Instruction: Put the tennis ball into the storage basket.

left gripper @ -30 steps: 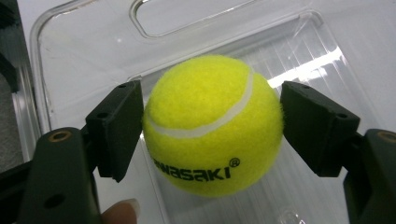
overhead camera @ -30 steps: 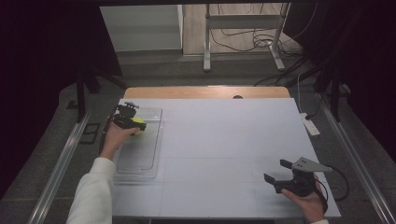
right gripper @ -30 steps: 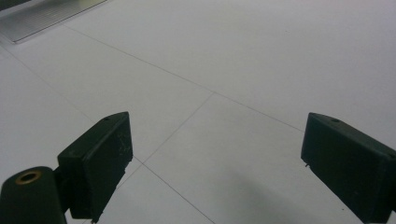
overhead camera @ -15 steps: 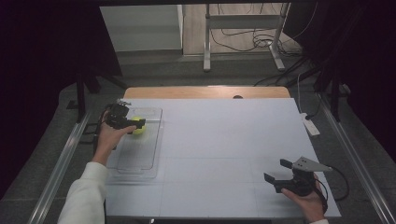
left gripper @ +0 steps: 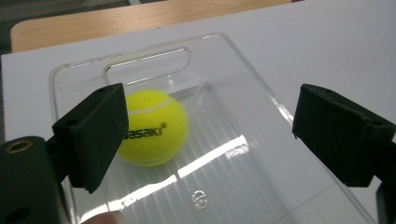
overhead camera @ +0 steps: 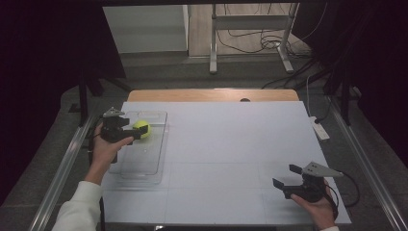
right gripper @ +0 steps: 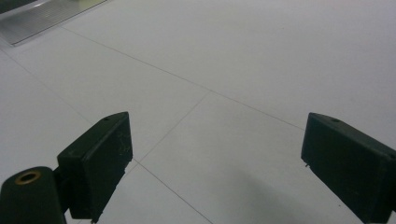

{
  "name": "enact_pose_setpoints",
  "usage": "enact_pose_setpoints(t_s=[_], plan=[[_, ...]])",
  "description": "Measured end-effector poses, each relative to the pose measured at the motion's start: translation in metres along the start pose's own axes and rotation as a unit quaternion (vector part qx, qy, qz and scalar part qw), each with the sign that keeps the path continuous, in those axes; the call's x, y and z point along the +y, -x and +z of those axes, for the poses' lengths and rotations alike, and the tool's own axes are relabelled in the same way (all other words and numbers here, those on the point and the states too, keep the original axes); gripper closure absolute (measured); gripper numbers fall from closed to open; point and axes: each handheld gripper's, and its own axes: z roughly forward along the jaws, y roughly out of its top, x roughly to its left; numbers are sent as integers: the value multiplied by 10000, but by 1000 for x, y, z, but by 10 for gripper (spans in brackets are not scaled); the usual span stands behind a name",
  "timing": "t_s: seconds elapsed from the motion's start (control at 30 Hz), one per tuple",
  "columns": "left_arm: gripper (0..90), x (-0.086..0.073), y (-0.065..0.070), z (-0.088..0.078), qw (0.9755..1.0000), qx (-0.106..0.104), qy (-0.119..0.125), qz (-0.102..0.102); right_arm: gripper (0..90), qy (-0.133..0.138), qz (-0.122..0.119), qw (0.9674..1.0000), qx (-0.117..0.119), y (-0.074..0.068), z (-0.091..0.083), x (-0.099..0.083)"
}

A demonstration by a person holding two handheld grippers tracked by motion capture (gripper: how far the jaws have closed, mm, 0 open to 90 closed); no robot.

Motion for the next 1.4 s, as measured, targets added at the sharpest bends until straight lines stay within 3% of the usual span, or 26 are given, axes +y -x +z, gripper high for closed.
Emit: enact_pose_setpoints(t_s=[0.23,0.43,0.67,0.97,1.23,1.4], plan=[[120,-10,17,-14,9992,-292,258,118,91,-10,18,10000,2,-1,0,0],[125,-31,38,-27,9971,-572,459,225,91,12,6,10000,-19,-1,0,1],[124,-57,58,-33,9947,-858,484,305,91,35,16,10000,-29,-2,-1,2],[124,-93,77,-35,9932,-1063,370,311,91,83,8,10000,17,-2,0,3],[124,-112,83,-41,9923,-1129,384,322,91,101,-14,9999,33,-2,-1,4],[124,-114,85,-42,9917,-1145,428,389,91,124,4,9999,49,-3,-1,4]])
